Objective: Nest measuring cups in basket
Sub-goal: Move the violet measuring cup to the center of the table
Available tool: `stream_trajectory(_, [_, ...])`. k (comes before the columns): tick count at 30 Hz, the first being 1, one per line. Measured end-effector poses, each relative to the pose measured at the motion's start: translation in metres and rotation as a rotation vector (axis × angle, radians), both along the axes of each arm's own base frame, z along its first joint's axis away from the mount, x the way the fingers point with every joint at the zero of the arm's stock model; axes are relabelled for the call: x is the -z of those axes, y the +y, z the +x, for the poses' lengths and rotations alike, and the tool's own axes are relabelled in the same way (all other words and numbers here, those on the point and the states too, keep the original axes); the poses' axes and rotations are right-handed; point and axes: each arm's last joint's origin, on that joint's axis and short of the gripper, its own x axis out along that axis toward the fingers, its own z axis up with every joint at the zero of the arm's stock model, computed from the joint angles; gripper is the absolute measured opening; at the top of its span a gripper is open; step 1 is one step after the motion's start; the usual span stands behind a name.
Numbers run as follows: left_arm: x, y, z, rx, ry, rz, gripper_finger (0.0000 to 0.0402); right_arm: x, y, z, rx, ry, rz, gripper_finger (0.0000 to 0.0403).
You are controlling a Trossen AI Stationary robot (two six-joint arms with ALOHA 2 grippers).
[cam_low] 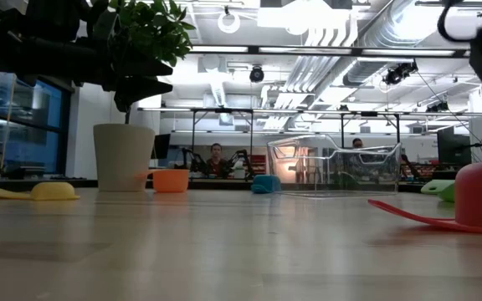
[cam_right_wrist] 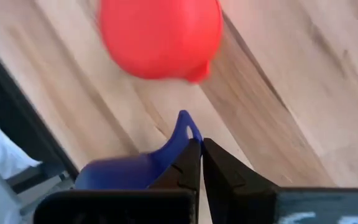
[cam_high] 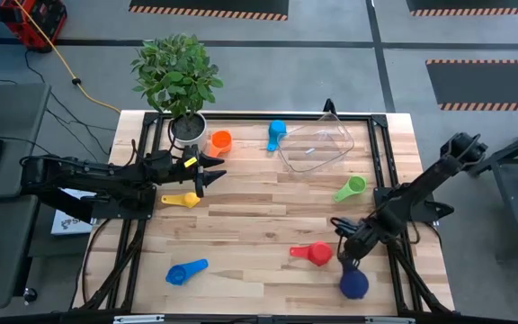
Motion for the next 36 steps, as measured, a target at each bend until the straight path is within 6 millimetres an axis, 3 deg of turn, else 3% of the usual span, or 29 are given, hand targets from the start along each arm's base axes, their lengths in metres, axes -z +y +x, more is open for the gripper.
stream_trajectory(11, [0.000,0.000,0.000,0.000,0.000,-0.001,0.0202,-0.064,-0.009,0.002,-0.057,-0.256,-0.085,0.0000])
stream_trajectory(19, [0.000,0.000,0.000,0.000,0.000,-0.001,0.0202,-0.104,-0.024,0.014,-0.107,-0.451,-0.185,0.0000])
stream_trajectory(29, [0.000,0.000,0.000,-0.002,-0.006,-0.028,0.0202,-0.115,-0.049,0.042,-0.135,-0.649,-0.452,0.0000])
stream_trajectory(36, [0.000,0.000,0.000,-0.004,-0.010,-0.046,0.0202,-0.107,-0.050,0.075,-0.208,-0.728,-0.600,0.0000])
